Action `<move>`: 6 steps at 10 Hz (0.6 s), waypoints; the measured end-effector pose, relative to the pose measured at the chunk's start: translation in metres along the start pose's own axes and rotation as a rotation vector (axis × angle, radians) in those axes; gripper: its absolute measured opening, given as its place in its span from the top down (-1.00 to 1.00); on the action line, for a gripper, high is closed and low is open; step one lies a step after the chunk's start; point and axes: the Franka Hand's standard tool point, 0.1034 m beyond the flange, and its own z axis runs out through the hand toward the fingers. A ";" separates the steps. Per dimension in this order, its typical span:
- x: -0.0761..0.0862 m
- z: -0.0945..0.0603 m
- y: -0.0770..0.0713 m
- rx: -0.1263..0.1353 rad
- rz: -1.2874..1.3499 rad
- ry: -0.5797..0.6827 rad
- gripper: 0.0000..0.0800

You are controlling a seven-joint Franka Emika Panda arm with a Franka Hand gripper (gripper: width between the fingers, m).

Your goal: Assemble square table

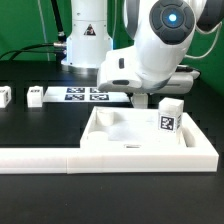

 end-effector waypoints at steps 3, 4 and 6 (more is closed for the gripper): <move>0.000 0.000 0.001 0.002 0.001 0.000 0.28; 0.000 0.000 0.001 0.002 0.002 0.000 0.28; -0.001 -0.002 0.003 0.004 0.002 -0.005 0.28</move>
Offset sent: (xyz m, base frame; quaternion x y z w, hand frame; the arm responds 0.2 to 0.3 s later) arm 0.0000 0.0000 0.0000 0.0000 0.0000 0.0000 1.0000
